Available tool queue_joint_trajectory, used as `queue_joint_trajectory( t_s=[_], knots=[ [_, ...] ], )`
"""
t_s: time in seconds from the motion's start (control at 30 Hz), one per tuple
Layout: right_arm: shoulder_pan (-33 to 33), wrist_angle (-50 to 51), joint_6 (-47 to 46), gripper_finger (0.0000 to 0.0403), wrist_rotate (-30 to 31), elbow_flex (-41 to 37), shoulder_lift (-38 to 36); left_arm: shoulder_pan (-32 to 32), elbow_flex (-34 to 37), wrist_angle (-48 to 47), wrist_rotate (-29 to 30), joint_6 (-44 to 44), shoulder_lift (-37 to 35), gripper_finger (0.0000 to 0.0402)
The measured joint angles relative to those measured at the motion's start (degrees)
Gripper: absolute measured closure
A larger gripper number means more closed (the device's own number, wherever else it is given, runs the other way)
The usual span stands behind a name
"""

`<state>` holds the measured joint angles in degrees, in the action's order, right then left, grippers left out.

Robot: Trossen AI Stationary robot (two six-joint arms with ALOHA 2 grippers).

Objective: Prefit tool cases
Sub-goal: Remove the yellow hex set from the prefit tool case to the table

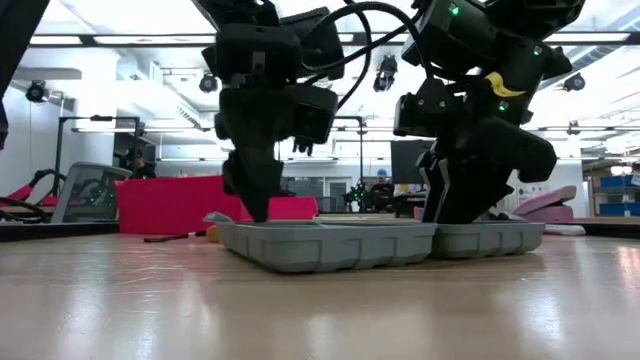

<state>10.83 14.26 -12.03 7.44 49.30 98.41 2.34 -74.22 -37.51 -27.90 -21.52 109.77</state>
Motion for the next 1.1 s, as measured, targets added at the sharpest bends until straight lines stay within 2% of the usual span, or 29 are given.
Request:
queue_joint_trajectory(
  t_s=[0.17,0.63,1.1],
  knots=[
    [0.0,0.0,0.0,0.022,0.0,0.0,0.0,-0.2,0.0,-1.6,3.2,-1.1,-1.4,0.0195],
    [0.0,-1.3,1.1,0.022,0.1,0.0,0.0,-0.4,0.2,-2.8,2.9,-3.6,1.4,0.0169],
    [-0.4,-1.3,0.1,0.022,0.0,0.0,0.0,0.2,0.5,0.4,1.5,-4.1,1.4,0.0186]
  ],
)
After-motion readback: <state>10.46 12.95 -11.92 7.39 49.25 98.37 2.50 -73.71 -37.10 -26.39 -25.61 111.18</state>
